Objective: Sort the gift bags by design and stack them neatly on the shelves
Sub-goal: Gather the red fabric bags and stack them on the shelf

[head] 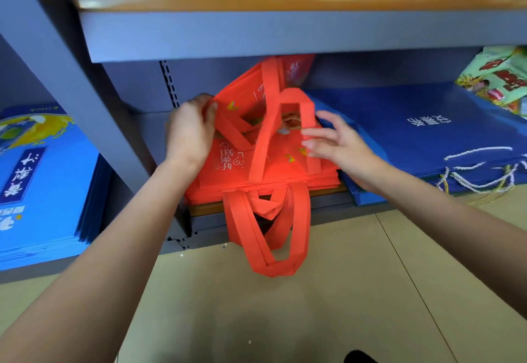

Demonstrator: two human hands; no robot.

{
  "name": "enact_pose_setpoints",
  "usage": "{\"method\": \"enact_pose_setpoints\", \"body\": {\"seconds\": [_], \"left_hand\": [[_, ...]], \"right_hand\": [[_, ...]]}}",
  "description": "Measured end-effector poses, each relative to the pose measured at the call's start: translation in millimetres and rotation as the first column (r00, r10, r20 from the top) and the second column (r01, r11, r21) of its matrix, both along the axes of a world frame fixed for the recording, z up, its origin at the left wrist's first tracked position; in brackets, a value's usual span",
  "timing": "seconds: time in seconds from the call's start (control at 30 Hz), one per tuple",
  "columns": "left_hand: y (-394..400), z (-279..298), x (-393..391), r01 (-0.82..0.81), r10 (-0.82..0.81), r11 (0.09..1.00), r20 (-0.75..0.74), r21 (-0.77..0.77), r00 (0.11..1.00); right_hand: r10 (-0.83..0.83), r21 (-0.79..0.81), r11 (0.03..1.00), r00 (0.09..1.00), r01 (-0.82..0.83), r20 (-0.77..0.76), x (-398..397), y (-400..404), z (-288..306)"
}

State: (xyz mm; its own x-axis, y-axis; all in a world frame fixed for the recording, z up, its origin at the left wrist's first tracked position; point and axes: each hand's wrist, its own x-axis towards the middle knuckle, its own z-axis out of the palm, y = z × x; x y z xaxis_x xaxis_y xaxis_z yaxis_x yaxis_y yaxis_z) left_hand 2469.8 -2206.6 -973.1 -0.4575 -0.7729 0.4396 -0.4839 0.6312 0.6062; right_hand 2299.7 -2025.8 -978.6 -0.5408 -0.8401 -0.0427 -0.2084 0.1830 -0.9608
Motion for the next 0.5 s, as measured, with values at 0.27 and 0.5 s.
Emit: {"method": "enact_pose_setpoints", "body": {"seconds": [0.27,0.5], "left_hand": [[14.0,4.9,9.0,0.028,-0.017,0.953,0.041,-0.303,0.999],[26.3,-56.7,28.1,0.448,-0.234,0.802,0.481,-0.396,0.845]], "right_hand": [[0.616,0.682,0.72,0.569,-0.126,-0.545,-2.5,-24.7,-41.9],[0.19,0.155,0.97,0.185,-0.186,-0.964,13.0,19.1,-13.0]]}}
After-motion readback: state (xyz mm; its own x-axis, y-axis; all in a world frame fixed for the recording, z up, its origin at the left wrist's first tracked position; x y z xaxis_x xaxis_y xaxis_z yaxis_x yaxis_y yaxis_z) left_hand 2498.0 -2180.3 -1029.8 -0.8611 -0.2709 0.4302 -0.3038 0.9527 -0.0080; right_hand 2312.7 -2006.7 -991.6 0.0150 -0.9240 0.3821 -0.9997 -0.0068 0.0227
